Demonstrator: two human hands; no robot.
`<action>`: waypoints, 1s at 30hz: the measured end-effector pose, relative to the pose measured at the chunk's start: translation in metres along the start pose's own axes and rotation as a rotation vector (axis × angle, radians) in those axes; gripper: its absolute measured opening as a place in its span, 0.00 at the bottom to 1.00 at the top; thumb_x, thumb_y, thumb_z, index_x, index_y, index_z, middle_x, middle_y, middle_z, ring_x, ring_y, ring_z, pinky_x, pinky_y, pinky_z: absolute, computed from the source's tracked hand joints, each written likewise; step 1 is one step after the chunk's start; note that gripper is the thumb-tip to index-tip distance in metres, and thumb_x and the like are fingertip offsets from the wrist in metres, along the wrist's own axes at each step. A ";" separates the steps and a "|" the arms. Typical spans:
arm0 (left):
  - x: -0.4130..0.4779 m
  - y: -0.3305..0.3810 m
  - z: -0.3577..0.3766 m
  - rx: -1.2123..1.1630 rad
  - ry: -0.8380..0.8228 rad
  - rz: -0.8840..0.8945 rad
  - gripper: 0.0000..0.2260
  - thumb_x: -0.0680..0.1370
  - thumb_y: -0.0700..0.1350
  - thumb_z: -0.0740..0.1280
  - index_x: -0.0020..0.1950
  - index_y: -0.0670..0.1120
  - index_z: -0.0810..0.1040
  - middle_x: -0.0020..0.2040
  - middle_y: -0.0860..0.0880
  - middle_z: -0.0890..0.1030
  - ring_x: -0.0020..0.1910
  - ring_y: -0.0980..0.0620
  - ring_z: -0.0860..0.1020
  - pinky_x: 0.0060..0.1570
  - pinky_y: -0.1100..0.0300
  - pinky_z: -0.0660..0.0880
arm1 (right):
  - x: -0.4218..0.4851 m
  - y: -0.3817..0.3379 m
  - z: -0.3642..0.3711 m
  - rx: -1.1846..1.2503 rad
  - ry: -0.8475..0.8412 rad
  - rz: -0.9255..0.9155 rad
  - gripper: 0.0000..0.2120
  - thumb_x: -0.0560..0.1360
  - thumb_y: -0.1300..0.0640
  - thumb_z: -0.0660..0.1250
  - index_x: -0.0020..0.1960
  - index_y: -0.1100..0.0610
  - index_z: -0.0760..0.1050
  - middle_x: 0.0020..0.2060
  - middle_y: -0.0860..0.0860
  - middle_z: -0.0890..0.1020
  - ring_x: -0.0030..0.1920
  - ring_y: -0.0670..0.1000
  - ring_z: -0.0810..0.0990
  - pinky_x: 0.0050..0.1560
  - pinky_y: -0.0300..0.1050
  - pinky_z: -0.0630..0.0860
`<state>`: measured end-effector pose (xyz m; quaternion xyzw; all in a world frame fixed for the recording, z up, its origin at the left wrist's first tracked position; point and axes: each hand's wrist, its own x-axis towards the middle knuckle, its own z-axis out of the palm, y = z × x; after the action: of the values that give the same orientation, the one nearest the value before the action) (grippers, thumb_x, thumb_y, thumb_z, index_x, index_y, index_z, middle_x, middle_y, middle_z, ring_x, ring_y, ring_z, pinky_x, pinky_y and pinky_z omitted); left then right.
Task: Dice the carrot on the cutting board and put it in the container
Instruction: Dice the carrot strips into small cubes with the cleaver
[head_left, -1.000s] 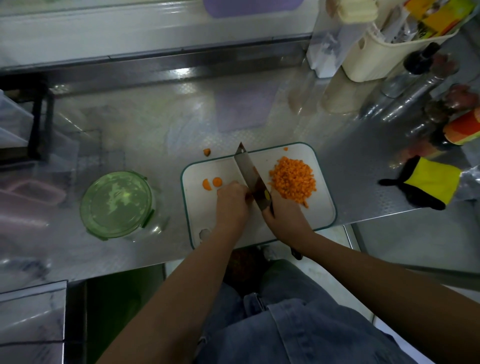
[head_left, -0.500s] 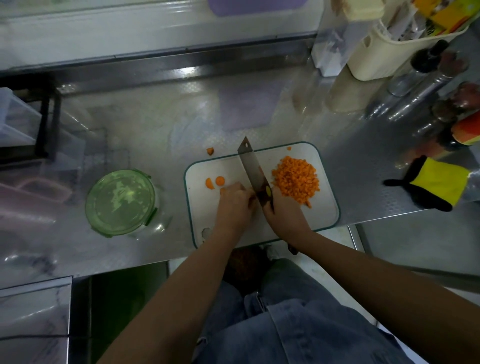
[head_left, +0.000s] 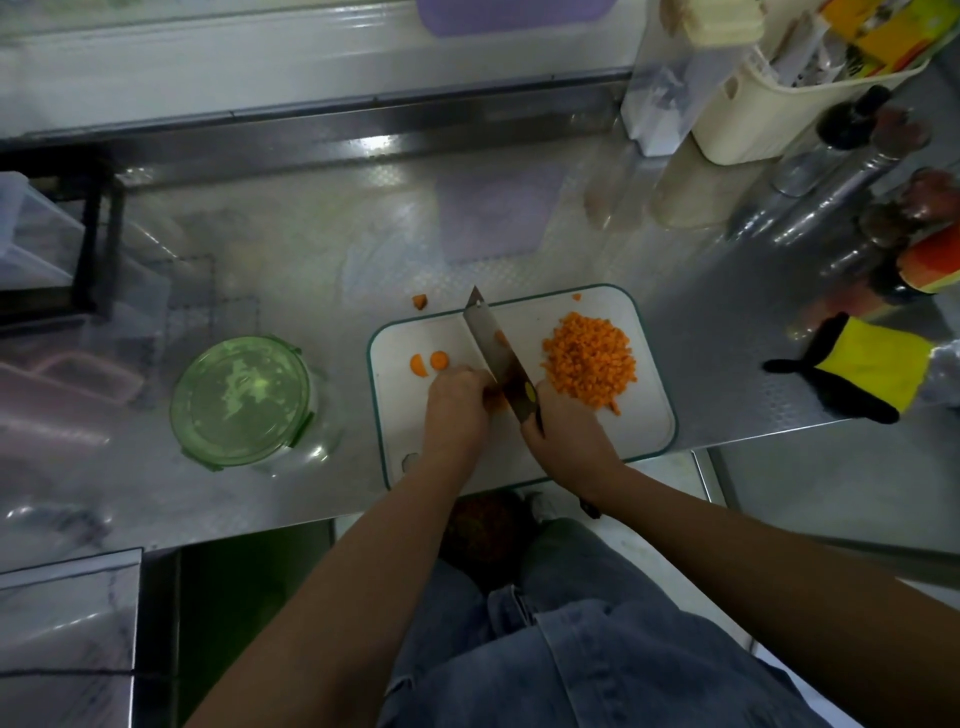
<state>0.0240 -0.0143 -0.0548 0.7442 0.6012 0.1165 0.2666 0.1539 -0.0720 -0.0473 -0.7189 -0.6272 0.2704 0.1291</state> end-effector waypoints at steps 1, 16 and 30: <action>0.000 0.000 0.001 -0.002 0.000 -0.004 0.08 0.74 0.37 0.66 0.46 0.44 0.85 0.40 0.44 0.79 0.37 0.50 0.73 0.37 0.62 0.62 | 0.000 -0.001 0.001 -0.011 0.000 0.001 0.03 0.76 0.60 0.59 0.47 0.60 0.68 0.34 0.54 0.72 0.35 0.57 0.74 0.33 0.50 0.68; -0.010 -0.015 0.003 0.073 -0.048 0.103 0.11 0.70 0.44 0.72 0.50 0.41 0.81 0.46 0.42 0.76 0.48 0.41 0.73 0.46 0.53 0.69 | 0.011 -0.002 -0.003 0.022 0.023 -0.026 0.07 0.78 0.60 0.59 0.53 0.63 0.68 0.33 0.54 0.72 0.32 0.54 0.72 0.31 0.47 0.63; -0.010 -0.012 0.007 0.113 0.031 -0.025 0.03 0.73 0.38 0.69 0.40 0.41 0.82 0.39 0.43 0.77 0.43 0.44 0.74 0.39 0.58 0.64 | 0.004 -0.003 -0.001 -0.088 -0.051 -0.084 0.04 0.76 0.59 0.59 0.49 0.59 0.66 0.34 0.55 0.75 0.33 0.57 0.74 0.32 0.47 0.65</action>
<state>0.0143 -0.0239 -0.0655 0.7486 0.6202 0.0907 0.2160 0.1519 -0.0672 -0.0463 -0.6899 -0.6711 0.2550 0.0926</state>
